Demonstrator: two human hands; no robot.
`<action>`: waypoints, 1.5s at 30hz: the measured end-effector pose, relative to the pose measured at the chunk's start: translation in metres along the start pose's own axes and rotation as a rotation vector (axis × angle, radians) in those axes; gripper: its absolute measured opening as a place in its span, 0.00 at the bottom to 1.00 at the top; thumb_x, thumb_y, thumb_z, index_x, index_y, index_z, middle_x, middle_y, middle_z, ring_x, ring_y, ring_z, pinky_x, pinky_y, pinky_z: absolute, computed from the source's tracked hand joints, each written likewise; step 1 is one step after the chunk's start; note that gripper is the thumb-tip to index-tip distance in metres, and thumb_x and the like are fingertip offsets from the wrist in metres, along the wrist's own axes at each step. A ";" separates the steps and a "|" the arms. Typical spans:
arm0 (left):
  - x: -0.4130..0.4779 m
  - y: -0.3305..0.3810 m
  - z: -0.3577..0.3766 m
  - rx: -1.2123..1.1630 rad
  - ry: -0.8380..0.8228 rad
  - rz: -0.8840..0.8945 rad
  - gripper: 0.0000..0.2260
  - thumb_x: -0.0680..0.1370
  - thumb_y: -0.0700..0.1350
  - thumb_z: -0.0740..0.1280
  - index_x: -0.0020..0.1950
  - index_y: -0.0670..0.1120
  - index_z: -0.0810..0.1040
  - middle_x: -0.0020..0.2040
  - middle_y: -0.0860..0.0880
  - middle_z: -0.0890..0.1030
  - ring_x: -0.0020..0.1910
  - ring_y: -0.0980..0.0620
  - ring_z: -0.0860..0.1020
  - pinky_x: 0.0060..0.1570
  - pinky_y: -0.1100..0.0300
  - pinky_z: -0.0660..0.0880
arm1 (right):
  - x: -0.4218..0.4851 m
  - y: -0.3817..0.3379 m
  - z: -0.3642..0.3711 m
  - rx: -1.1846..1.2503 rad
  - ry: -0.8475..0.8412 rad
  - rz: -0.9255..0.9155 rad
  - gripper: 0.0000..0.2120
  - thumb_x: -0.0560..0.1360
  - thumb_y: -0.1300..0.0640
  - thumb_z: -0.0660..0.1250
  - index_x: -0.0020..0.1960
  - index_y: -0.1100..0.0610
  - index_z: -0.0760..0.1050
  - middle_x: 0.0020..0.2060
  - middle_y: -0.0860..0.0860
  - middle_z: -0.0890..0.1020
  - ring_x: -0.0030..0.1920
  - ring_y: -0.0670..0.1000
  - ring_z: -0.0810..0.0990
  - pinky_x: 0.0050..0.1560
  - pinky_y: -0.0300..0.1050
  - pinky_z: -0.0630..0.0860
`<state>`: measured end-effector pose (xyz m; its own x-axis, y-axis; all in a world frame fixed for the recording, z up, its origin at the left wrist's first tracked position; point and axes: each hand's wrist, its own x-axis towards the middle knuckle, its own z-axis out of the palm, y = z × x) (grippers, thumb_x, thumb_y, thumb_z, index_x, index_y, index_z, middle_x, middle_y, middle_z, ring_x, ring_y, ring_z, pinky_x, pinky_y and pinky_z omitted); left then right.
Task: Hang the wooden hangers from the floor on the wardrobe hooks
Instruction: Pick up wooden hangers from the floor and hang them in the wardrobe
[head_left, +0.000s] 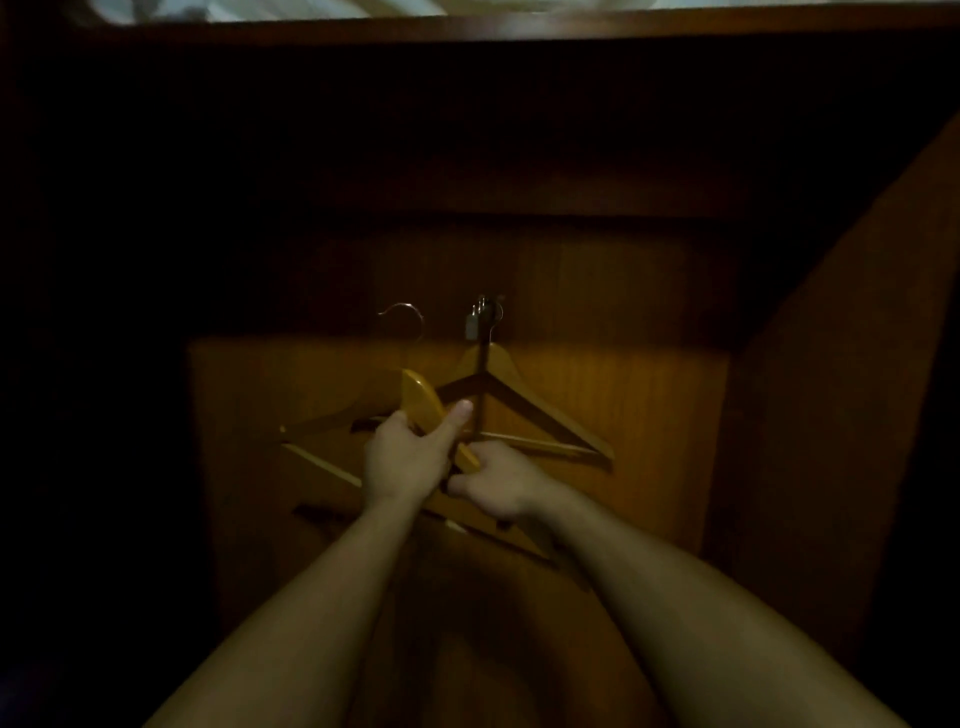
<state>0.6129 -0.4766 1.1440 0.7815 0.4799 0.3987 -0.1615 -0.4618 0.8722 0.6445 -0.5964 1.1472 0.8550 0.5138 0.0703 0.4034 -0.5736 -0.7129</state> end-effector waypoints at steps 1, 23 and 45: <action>-0.006 -0.003 -0.008 0.076 -0.053 0.044 0.21 0.72 0.66 0.68 0.37 0.48 0.75 0.33 0.51 0.78 0.34 0.53 0.77 0.32 0.59 0.70 | -0.007 0.004 0.000 -0.054 0.040 -0.009 0.08 0.80 0.54 0.66 0.52 0.57 0.80 0.34 0.48 0.77 0.30 0.46 0.73 0.29 0.41 0.70; 0.024 -0.023 0.009 0.783 -0.055 0.461 0.17 0.81 0.59 0.58 0.67 0.54 0.70 0.58 0.50 0.78 0.58 0.49 0.76 0.57 0.48 0.75 | -0.065 0.083 -0.128 -0.317 0.332 0.145 0.09 0.78 0.46 0.70 0.43 0.50 0.79 0.32 0.48 0.78 0.27 0.45 0.74 0.26 0.39 0.68; 0.148 -0.064 0.048 0.758 0.057 0.286 0.16 0.80 0.57 0.60 0.66 0.54 0.75 0.49 0.49 0.84 0.48 0.47 0.81 0.44 0.54 0.77 | 0.126 0.107 -0.156 -0.441 0.299 -0.111 0.24 0.79 0.30 0.51 0.53 0.46 0.76 0.42 0.48 0.83 0.41 0.49 0.83 0.48 0.53 0.83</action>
<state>0.7677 -0.4121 1.1334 0.7365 0.2947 0.6089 0.1181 -0.9423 0.3132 0.8466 -0.6924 1.1883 0.8289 0.4194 0.3701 0.5400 -0.7724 -0.3342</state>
